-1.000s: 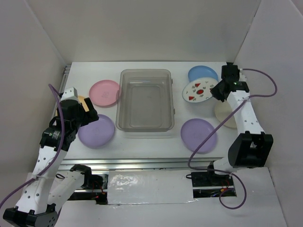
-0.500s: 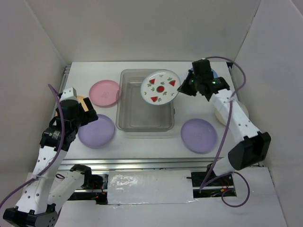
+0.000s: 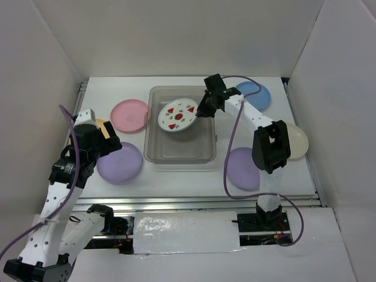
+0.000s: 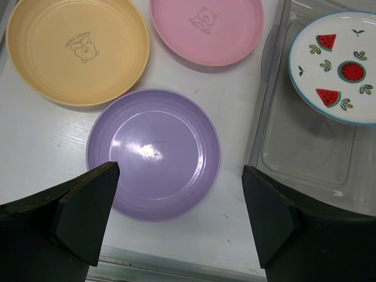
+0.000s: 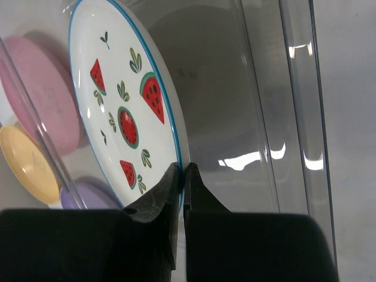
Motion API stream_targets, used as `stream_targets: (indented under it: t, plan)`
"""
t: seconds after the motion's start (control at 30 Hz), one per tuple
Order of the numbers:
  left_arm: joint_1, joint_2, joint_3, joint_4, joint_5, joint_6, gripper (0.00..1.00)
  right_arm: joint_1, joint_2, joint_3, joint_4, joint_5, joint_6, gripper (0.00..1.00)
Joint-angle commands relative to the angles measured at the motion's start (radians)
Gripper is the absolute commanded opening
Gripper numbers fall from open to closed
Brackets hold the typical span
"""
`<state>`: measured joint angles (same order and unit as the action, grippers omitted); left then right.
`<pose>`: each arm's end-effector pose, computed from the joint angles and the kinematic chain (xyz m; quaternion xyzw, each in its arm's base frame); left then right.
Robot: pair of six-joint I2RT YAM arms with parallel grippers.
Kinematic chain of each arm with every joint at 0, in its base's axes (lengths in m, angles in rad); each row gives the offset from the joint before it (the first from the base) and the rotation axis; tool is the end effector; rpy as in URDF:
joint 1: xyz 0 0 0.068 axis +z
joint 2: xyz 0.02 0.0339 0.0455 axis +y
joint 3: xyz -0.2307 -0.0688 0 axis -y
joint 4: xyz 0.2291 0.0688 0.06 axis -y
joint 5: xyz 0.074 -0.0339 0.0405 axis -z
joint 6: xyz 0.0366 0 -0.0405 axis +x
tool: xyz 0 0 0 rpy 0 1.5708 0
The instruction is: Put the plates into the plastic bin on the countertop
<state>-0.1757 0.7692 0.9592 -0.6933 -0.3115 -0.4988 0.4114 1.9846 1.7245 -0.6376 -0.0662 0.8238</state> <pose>0.1627 -0.0175 0.3237 -0.2147 0.8267 -0.0403 0.5185 0.3826 0.1696 0.2374 0.1825 0.9256 0.2166 0.2510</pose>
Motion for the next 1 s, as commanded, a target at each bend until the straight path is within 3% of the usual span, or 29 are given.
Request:
stream_targets:
  t: [0.0, 0.17, 0.27, 0.3, 0.43, 0.47, 0.53, 0.57, 0.7, 0.77, 0.83, 0.87, 0.97]
  plan:
    - [-0.004, -0.008, -0.002, 0.040, 0.006, 0.014, 0.99, -0.016, 0.017, 0.118, 0.133, -0.024, 0.066, 0.00]
    - [-0.002, 0.010, 0.007, 0.023, -0.061, -0.018, 0.99, -0.017, 0.046, 0.103, 0.153, -0.035, 0.064, 0.03]
    - [-0.001, 0.044, 0.019, -0.008, -0.106, -0.052, 0.99, -0.011, 0.017, 0.072, 0.176, -0.047, 0.055, 0.35]
    - [0.001, 0.051, 0.022, -0.023, -0.127, -0.058, 0.99, -0.006, 0.004, 0.051, 0.188, -0.055, 0.054, 0.50]
    - [0.021, 0.079, 0.035, -0.057, -0.175, -0.119, 0.99, 0.013, -0.067, 0.058, 0.201, -0.052, 0.035, 0.69]
    - [0.025, 0.082, 0.039, -0.063, -0.188, -0.138, 0.99, 0.018, -0.093, 0.070, 0.178, -0.052, 0.020, 0.85]
    - [0.033, 0.085, 0.049, -0.072, -0.224, -0.190, 0.99, 0.038, -0.128, 0.102, 0.147, -0.052, -0.008, 0.88]
    - [0.054, 0.102, 0.058, -0.104, -0.235, -0.222, 0.99, 0.043, -0.174, 0.106, 0.136, -0.052, -0.015, 0.98]
    - [0.174, 0.186, 0.084, -0.146, -0.203, -0.378, 0.99, 0.105, -0.347, 0.010, 0.118, -0.057, -0.070, 1.00]
    - [0.347, 0.248, 0.082, -0.109, -0.074, -0.420, 0.99, 0.151, -0.467, -0.069, 0.133, -0.093, -0.109, 1.00]
    - [0.504, 0.289, 0.056, -0.066, 0.027, -0.454, 0.99, 0.182, -0.605, -0.225, 0.182, -0.138, -0.150, 1.00]
    - [0.548, 0.339, 0.044, -0.048, 0.113, -0.464, 0.99, 0.211, -0.650, -0.285, 0.205, -0.174, -0.153, 1.00]
    - [0.677, 0.419, -0.003, 0.099, 0.199, -0.492, 0.99, 0.265, -0.847, -0.600, 0.332, -0.281, -0.149, 1.00]
